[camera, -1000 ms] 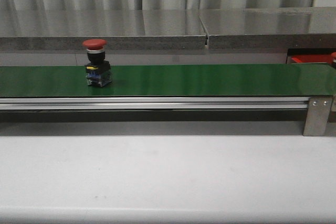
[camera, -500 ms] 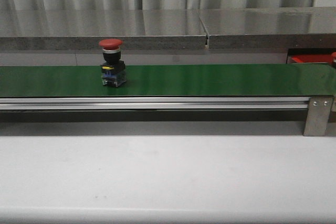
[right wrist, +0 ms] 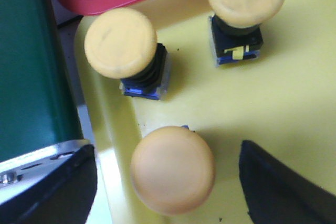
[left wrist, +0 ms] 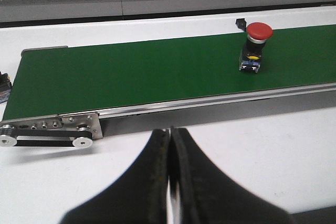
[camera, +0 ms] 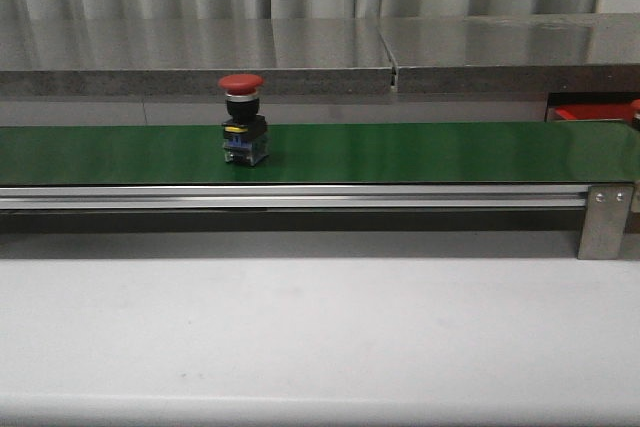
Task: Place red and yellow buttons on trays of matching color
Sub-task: 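Lift the yellow button, lower it into the yellow tray, open gripper, then move the right gripper back over the belt toward the red button, then grasp the red button on the belt with the right gripper, then lift the red button into the red tray and open the right gripper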
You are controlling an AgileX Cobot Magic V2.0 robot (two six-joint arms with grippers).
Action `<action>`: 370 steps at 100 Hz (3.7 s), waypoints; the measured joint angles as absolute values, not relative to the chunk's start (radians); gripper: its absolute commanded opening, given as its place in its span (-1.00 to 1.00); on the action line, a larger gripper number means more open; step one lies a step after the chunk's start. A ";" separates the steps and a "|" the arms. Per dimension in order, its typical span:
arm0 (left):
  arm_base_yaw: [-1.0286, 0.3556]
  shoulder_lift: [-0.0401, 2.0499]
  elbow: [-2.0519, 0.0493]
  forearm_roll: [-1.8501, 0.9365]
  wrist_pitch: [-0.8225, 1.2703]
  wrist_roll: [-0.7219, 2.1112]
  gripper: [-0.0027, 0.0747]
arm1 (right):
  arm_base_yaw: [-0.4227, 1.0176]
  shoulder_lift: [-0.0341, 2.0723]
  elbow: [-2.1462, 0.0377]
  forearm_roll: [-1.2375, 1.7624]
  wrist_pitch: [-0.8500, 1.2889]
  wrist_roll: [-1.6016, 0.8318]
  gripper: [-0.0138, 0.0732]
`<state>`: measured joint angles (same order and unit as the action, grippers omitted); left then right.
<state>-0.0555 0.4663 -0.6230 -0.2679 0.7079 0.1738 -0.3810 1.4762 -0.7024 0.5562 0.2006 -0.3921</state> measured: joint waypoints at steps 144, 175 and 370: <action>-0.056 0.466 -0.623 -0.268 0.708 0.174 -0.98 | 0.177 1.648 -1.485 0.436 0.901 -0.580 0.66; -0.056 0.466 -0.623 -0.268 0.708 0.174 -0.98 | 0.261 1.792 -1.520 0.436 0.872 -0.645 0.66; -0.056 0.466 -0.623 -0.268 0.708 0.174 -0.98 | -0.288 1.792 -1.317 0.587 0.369 -0.637 -0.74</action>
